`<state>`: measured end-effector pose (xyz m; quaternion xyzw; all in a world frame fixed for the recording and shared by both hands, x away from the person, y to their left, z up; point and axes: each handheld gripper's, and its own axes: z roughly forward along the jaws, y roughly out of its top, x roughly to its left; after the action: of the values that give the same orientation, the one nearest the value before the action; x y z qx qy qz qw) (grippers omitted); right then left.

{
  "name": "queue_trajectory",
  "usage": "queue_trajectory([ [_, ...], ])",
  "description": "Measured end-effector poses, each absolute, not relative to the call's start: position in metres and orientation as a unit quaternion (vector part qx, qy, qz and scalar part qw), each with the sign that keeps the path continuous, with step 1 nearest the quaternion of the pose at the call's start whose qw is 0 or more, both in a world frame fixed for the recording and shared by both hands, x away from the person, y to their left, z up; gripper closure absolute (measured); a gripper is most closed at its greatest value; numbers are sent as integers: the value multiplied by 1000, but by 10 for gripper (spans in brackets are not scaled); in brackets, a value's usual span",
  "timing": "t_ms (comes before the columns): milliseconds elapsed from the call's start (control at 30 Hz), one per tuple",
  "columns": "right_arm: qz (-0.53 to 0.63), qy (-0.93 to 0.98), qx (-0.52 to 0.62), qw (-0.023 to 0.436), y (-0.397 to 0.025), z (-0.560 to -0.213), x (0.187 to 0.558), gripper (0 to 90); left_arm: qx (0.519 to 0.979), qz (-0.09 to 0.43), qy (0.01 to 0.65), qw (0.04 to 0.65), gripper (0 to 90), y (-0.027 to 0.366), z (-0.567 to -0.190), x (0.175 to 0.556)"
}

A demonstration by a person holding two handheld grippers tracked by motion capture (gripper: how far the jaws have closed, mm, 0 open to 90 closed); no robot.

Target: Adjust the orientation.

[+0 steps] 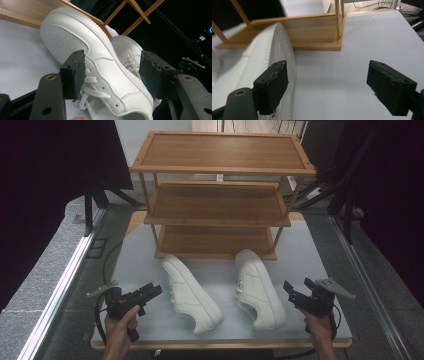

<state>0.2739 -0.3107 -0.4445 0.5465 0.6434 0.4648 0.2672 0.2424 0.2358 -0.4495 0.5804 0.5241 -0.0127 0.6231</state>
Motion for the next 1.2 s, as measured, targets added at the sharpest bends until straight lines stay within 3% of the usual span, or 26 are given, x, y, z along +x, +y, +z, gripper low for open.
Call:
queue_trajectory([
  [100, 441, 658, 541, 281, -308, -445, 274, 173, 582, -7, 524, 622, 389, 235, -448, 243],
  [467, 457, 656, 545, 254, -304, -438, 278, 240, 580, -1, 524, 624, 418, 239, -449, 236],
  [967, 495, 648, 530, 233, -323, -425, 283, 281, 604, 88, 521, 597, 689, 218, -421, 231],
  [1200, 506, 643, 526, 234, -324, -420, 274, 292, 628, 84, 507, 584, 823, 200, -417, 216],
])
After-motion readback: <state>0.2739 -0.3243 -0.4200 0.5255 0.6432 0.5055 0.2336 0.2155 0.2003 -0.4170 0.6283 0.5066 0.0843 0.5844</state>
